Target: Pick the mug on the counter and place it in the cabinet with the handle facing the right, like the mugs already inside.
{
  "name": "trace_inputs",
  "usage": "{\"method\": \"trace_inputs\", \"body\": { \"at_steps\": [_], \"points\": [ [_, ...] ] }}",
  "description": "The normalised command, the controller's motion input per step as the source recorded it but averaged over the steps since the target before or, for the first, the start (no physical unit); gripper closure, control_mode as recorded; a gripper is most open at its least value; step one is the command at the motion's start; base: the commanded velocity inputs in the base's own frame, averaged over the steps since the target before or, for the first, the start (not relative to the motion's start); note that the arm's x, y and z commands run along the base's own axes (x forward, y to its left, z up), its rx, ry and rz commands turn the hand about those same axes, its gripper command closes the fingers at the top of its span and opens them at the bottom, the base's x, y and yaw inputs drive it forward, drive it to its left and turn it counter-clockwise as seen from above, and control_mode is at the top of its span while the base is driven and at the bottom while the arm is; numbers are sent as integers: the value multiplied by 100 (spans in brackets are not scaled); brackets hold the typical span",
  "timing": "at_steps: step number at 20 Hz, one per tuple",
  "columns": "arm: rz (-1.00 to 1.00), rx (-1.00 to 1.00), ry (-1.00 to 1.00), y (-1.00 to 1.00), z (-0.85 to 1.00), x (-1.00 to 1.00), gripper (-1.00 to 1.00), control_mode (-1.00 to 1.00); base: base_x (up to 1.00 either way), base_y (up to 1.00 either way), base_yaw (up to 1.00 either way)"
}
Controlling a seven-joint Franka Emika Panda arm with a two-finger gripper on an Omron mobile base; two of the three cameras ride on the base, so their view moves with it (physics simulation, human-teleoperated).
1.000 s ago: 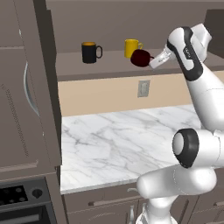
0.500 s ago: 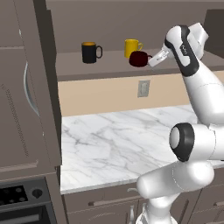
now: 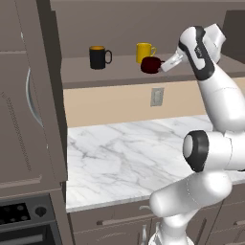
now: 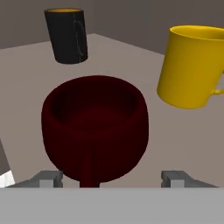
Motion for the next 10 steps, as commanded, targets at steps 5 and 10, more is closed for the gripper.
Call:
{"method": "trace_inputs", "body": {
  "at_steps": [5, 10],
  "points": [
    [0, 0, 0, 0, 0, 0, -100, -100, 0, 0, 0],
    [0, 0, 0, -2, 6, 0, -100, -100, 0, 0, 0]
  ]
}}
